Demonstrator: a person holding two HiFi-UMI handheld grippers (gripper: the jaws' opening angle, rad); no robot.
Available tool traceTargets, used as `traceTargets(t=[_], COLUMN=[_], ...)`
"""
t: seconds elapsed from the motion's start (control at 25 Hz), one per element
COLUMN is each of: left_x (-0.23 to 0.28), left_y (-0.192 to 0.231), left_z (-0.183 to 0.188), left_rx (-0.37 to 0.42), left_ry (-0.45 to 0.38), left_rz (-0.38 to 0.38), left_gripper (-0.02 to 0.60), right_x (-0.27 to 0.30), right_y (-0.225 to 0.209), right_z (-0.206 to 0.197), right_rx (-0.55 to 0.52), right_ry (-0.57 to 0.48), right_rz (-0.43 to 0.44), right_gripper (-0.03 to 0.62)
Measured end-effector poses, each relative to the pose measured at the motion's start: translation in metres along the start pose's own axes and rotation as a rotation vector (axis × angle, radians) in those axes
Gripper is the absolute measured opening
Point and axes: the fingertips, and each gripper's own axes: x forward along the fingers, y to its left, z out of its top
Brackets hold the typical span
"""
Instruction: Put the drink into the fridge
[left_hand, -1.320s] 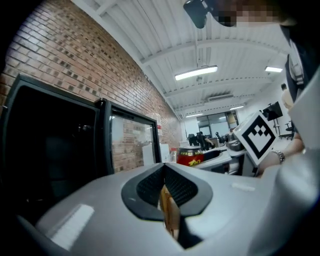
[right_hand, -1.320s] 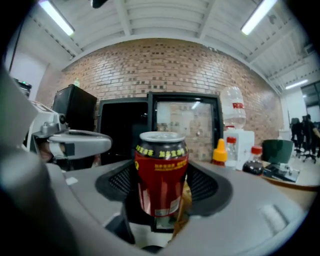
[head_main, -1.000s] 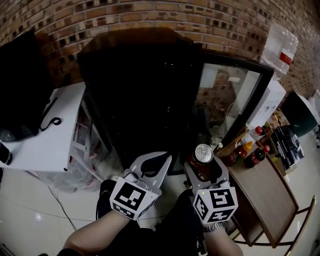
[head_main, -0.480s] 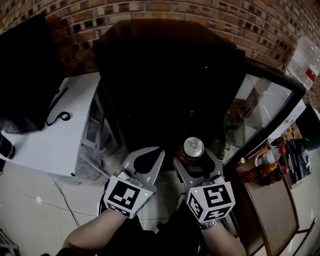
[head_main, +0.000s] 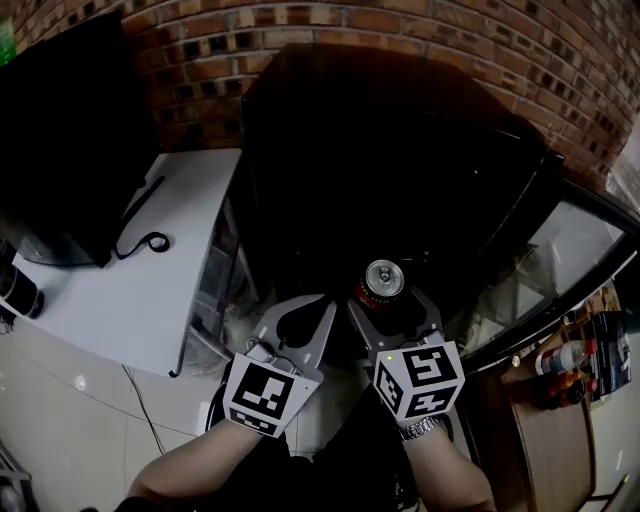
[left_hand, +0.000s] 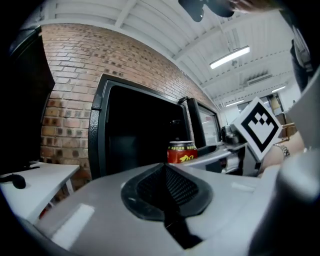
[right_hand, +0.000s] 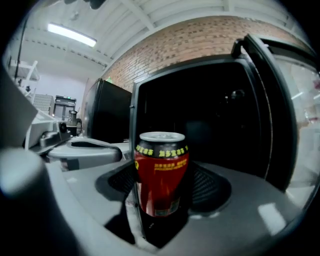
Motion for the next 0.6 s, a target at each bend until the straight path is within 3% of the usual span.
traceTargets(t=[0.6], left_x=[0.030], left_y=[0.054], left_z=[-0.016], left_rx=[-0.034], left_ry=[0.010], left_rz=[0.111], left_gripper=[0.002], right_x=[0.125], right_y=[-0.003], right_z=[-0.001], right_rx=[-0.033], right_ry=[0.028], right_rz=[0.122], right_gripper=[0.316])
